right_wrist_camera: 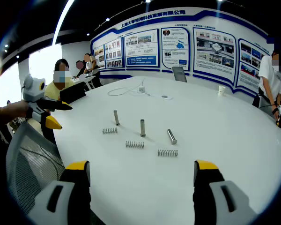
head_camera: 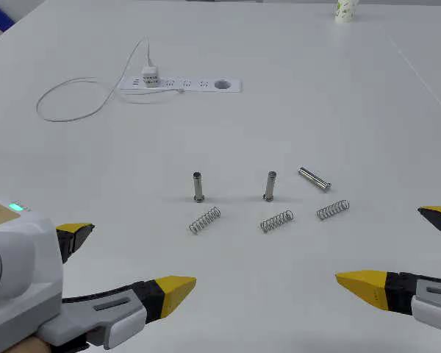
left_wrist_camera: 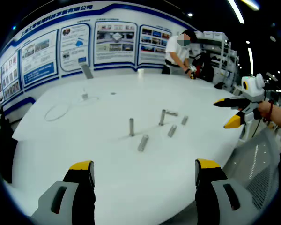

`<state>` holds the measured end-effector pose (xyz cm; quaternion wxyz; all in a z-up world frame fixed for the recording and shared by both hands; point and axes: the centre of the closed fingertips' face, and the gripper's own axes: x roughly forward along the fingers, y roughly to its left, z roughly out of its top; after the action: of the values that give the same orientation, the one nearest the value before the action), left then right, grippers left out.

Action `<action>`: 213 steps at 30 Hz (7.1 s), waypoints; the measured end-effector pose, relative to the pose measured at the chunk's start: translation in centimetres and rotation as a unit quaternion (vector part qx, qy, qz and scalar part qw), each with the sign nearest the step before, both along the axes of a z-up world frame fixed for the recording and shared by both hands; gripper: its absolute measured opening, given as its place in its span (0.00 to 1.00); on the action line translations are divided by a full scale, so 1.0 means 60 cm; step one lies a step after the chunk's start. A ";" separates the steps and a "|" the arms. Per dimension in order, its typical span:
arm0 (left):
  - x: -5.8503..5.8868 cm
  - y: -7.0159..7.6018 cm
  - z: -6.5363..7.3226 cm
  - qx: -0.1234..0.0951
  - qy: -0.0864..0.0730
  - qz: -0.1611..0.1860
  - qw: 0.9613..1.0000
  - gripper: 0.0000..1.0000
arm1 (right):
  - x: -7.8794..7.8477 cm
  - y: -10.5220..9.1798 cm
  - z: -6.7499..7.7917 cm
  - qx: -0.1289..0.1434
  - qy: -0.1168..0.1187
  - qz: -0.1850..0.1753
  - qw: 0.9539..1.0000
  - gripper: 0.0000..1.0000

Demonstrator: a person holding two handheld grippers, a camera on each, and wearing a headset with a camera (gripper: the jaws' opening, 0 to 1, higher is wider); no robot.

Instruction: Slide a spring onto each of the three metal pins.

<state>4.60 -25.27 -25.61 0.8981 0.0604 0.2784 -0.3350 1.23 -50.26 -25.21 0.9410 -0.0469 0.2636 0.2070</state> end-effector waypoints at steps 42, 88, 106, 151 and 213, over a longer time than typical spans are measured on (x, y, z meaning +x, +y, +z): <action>0.004 -0.010 0.004 0.011 -0.008 -0.013 1.000 0.90 | 0.017 -0.013 0.007 -0.004 -0.007 -0.004 1.000 0.81; 0.026 -0.045 -0.017 0.004 0.002 -0.034 0.999 0.84 | 0.231 -0.035 -0.075 -0.056 0.042 0.010 0.998 0.37; 0.031 -0.056 -0.026 -0.001 0.006 -0.036 0.999 0.82 | 0.297 -0.017 -0.119 -0.076 0.072 0.034 0.994 0.26; 0.030 -0.052 -0.035 0.002 0.016 -0.033 0.999 0.79 | 0.309 -0.005 -0.153 -0.054 0.124 0.018 0.991 0.09; 0.020 -0.055 -0.022 0.008 0.001 -0.042 0.999 0.76 | 0.239 -0.027 -0.081 -0.055 0.074 0.000 0.996 0.09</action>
<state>5.81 -28.59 -26.93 0.8823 0.0795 0.2791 -0.3705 15.59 -51.86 -30.07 0.9147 -0.0830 0.3438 0.1953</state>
